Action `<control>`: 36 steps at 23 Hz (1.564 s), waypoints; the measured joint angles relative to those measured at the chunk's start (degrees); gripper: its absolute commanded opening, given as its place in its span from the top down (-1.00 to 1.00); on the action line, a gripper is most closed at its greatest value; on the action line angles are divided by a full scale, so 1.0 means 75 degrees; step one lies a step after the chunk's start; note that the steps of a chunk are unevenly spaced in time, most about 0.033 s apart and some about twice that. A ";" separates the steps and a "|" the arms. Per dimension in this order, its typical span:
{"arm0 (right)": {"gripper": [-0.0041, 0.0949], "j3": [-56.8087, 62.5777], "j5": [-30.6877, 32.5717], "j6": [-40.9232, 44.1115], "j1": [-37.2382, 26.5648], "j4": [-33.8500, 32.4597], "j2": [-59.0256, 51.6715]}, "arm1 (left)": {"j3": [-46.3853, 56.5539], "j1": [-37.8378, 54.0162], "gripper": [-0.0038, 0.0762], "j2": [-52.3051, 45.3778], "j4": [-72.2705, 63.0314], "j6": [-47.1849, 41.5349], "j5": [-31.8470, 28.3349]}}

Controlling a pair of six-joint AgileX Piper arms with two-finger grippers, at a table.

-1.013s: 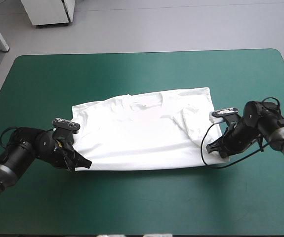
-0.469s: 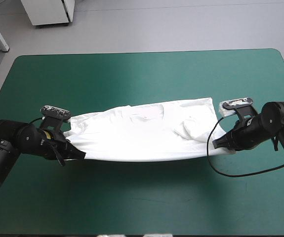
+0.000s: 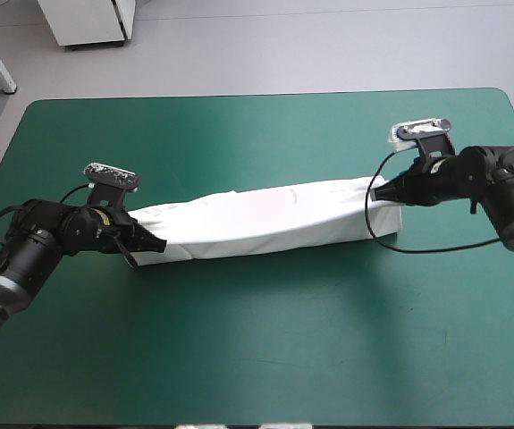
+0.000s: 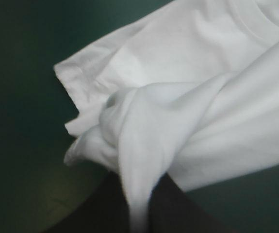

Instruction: Fold the cloth

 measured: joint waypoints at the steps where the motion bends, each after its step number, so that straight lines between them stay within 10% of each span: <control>1: 0.94 -0.0158 -0.0170 0.0000 0.0000 0.0000 0.0205 | -0.0007 0.0000 0.93 0.0147 0.0121 -0.0051 -0.0217; 18: 0.71 -0.1701 -0.1051 -0.0611 0.0000 -0.0114 0.3433 | -0.1109 0.0000 0.87 0.3035 0.1591 -0.0652 -0.1843; 23: 0.14 -0.2366 -0.0441 -0.0880 0.0000 -0.0070 0.3433 | -0.1672 0.0000 0.41 0.3035 0.1601 -0.0652 -0.1136; 36: 0.13 -0.2274 0.0802 -0.0477 -0.0769 -0.0585 0.0836 | -0.1971 0.0000 0.35 0.1092 0.0552 -0.0132 0.0932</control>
